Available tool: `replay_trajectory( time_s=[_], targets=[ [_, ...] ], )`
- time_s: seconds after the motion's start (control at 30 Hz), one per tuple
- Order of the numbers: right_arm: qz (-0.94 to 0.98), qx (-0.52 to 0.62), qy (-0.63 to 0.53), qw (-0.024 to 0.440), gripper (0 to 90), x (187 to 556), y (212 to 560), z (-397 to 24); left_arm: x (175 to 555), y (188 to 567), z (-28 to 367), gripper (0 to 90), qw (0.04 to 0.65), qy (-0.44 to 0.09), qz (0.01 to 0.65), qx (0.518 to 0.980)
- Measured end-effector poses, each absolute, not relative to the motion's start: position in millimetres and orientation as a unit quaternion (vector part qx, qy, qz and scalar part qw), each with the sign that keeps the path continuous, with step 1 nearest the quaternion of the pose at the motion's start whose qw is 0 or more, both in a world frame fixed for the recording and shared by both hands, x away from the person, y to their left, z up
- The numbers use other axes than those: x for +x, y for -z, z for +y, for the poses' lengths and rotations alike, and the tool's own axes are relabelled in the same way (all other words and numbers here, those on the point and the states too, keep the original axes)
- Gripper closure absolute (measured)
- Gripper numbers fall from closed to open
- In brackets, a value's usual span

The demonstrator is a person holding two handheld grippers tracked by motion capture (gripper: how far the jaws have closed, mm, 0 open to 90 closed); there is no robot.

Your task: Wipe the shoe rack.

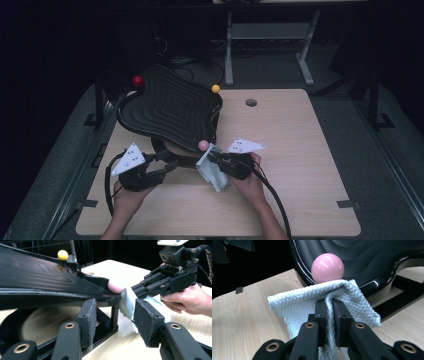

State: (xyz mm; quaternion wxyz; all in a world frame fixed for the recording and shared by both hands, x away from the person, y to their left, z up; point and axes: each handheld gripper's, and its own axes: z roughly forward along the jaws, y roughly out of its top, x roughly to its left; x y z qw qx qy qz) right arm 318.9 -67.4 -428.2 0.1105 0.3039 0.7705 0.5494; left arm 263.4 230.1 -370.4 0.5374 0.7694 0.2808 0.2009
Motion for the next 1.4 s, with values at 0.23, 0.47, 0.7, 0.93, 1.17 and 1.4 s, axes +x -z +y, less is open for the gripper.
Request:
replay_trajectory(
  time_s=[0.23,0.47,0.7,0.93,1.17,1.4],
  targets=[
    [0.776,0.300,-0.544,0.111,82.3,318,428,-67,271,373,215,51.1,0.538,-0.195,0.274,0.773],
    [0.768,0.315,-0.545,0.117,82.4,317,428,-84,280,377,198,48.9,0.536,-0.194,0.271,0.776],
    [0.764,0.326,-0.544,0.123,82.4,315,430,-100,289,378,182,48.2,0.532,-0.197,0.266,0.779],
    [0.760,0.331,-0.543,0.131,82.4,314,428,-112,300,380,171,47.6,0.524,-0.200,0.270,0.783],
    [0.756,0.340,-0.543,0.134,82.3,313,427,-122,310,386,163,48.7,0.518,-0.199,0.278,0.784],
    [0.751,0.346,-0.545,0.139,82.3,313,425,-131,315,390,155,53.8,0.510,-0.201,0.286,0.786]
  ],
)
